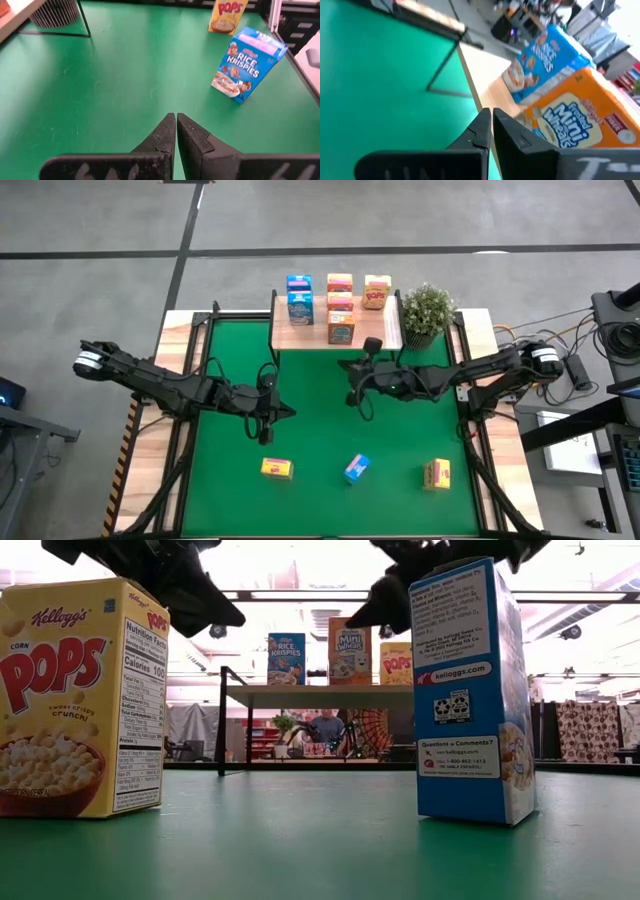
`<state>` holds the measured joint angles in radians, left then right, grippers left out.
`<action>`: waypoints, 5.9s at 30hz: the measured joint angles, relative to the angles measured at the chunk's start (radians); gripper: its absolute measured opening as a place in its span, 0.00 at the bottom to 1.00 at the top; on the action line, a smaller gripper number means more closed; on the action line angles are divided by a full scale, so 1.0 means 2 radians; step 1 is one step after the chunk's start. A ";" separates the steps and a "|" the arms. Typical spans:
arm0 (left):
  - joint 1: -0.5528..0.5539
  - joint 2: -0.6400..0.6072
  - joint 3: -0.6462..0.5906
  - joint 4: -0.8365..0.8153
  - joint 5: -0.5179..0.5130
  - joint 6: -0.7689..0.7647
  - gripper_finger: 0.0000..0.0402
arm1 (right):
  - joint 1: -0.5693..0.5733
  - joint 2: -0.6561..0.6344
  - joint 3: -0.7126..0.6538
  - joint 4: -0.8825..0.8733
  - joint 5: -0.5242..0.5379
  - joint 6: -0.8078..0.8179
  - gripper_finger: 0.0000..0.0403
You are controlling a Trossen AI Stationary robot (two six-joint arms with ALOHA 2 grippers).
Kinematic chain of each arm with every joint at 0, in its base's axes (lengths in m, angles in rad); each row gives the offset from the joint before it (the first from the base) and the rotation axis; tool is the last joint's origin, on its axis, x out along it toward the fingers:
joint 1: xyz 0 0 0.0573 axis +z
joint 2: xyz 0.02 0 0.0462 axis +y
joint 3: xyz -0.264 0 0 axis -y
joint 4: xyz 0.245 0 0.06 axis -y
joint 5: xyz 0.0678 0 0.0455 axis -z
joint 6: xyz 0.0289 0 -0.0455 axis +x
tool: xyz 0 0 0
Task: Stack cereal on shelf
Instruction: Put the left yellow cereal box on the shelf
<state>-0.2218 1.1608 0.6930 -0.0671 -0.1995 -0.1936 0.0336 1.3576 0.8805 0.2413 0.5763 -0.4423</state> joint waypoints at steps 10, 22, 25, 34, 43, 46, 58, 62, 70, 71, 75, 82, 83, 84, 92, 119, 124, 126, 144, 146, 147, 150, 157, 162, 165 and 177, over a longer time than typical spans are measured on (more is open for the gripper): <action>0.000 0.000 0.000 0.014 0.000 -0.006 0.00 | 0.022 -0.022 -0.061 0.117 -0.037 -0.007 0.02; -0.016 0.000 0.012 -0.018 0.057 -0.169 0.00 | 0.044 -0.033 -0.061 0.122 -0.070 -0.029 0.02; -0.035 0.000 0.039 -0.062 0.057 -0.208 0.00 | 0.053 -0.036 -0.062 0.122 -0.070 -0.041 0.02; -0.124 0.032 0.167 -0.214 0.053 -0.267 0.00 | 0.069 -0.055 -0.073 0.124 -0.070 -0.056 0.02; -0.199 0.121 0.227 -0.252 0.030 -0.286 0.00 | 0.074 -0.125 -0.125 0.138 -0.081 -0.039 0.02; -0.203 0.147 0.241 -0.278 0.030 -0.289 0.00 | 0.075 -0.141 -0.137 0.137 -0.094 -0.024 0.02; -0.208 0.205 0.293 -0.386 0.000 -0.297 0.29 | 0.091 -0.145 -0.148 0.137 -0.122 0.000 0.02; -0.210 0.221 0.291 -0.400 -0.031 -0.295 0.46 | 0.101 -0.145 -0.148 0.136 -0.122 0.000 0.02; -0.210 0.236 0.300 -0.407 -0.031 -0.265 0.69 | 0.107 -0.144 -0.148 0.136 -0.122 0.000 0.02; -0.210 0.236 0.304 -0.408 -0.028 -0.265 0.70 | 0.107 -0.144 -0.148 0.136 -0.122 -0.001 0.02; -0.213 0.235 0.319 -0.409 -0.022 -0.266 0.72 | 0.106 -0.144 -0.148 0.136 -0.122 -0.001 0.02; -0.215 0.235 0.319 -0.411 -0.023 -0.265 0.71 | 0.106 -0.144 -0.148 0.136 -0.122 -0.001 0.02; -0.215 0.235 0.317 -0.412 -0.024 -0.265 0.71 | 0.106 -0.144 -0.148 0.136 -0.122 -0.001 0.02; -0.215 0.235 0.314 -0.412 -0.025 -0.265 0.71 | 0.106 -0.144 -0.148 0.136 -0.122 -0.001 0.02; -0.214 0.234 0.286 -0.415 -0.060 -0.263 0.71 | 0.106 -0.144 -0.148 0.136 -0.122 -0.001 0.02; -0.297 0.325 0.302 -0.329 -0.049 -0.334 0.59 | 0.106 -0.144 -0.148 0.133 -0.122 0.011 0.02; -0.293 0.361 0.302 -0.326 -0.045 -0.313 0.34 | 0.107 -0.144 -0.148 0.132 -0.122 0.027 0.02; -0.293 0.365 0.302 -0.325 -0.048 -0.313 0.23 | 0.111 -0.144 -0.148 0.131 -0.122 0.029 0.02; -0.290 0.338 0.341 -0.487 -0.249 -0.277 0.04 | 0.137 -0.143 -0.141 0.077 -0.122 0.137 0.02; -0.293 0.327 0.338 -0.462 -0.249 -0.257 0.02 | 0.137 -0.142 -0.137 0.069 -0.122 0.150 0.02; -0.295 0.322 0.336 -0.450 -0.249 -0.246 0.01 | 0.137 -0.140 -0.136 0.069 -0.122 0.155 0.02; -0.296 0.311 0.321 -0.398 -0.249 -0.206 0.00 | 0.137 -0.127 -0.128 0.069 -0.122 0.157 0.02; -0.295 0.299 0.239 -0.242 -0.214 -0.156 0.00 | 0.137 -0.062 -0.078 0.063 -0.122 0.146 0.02; -0.289 0.302 0.194 -0.208 -0.214 -0.173 0.00 | 0.137 -0.031 -0.052 0.054 -0.122 0.138 0.02; -0.281 0.302 0.173 -0.197 -0.226 -0.174 0.00 | 0.137 -0.028 -0.050 0.051 -0.122 0.143 0.02; -0.222 0.298 0.144 -0.204 -0.238 -0.124 0.00 | 0.137 -0.033 -0.051 0.050 -0.122 0.143 0.02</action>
<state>-0.6667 1.7566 0.9810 -0.4750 -0.6760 -0.4421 0.3077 1.2907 0.7792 0.3416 0.3321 -0.1571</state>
